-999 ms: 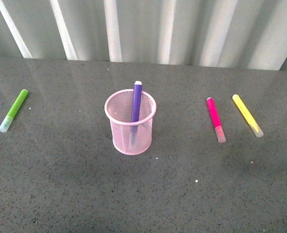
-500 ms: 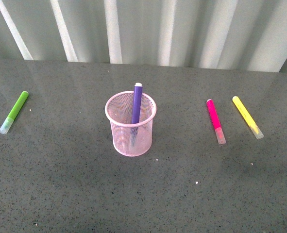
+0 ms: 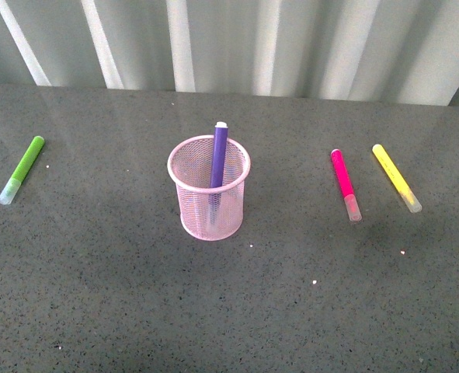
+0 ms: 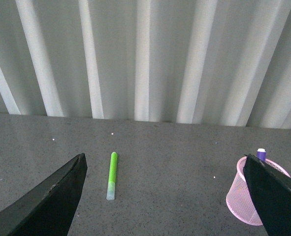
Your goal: Insert purple and pink pens into pink cup
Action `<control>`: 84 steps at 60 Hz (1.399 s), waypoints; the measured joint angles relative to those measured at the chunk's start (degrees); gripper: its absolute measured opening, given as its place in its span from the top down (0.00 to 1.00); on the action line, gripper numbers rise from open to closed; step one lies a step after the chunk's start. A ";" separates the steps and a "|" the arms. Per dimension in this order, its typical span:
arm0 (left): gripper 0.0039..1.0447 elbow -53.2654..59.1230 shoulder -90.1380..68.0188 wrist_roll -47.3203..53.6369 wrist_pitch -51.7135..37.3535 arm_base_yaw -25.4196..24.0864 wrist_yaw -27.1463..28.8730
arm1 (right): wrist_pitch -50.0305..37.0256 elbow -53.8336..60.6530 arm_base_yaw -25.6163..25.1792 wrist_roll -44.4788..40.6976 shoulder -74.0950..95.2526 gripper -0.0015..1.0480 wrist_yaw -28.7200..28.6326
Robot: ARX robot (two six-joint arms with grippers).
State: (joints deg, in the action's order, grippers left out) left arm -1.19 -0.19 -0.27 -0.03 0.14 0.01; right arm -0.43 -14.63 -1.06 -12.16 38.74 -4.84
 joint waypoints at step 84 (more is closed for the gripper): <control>0.06 0.00 0.00 0.00 0.00 0.00 0.00 | -5.92 -58.45 14.16 22.29 92.04 0.07 5.22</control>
State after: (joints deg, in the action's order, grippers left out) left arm -1.19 -0.19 -0.27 -0.03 0.14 0.01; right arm -6.35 -73.08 13.10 10.13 130.78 0.38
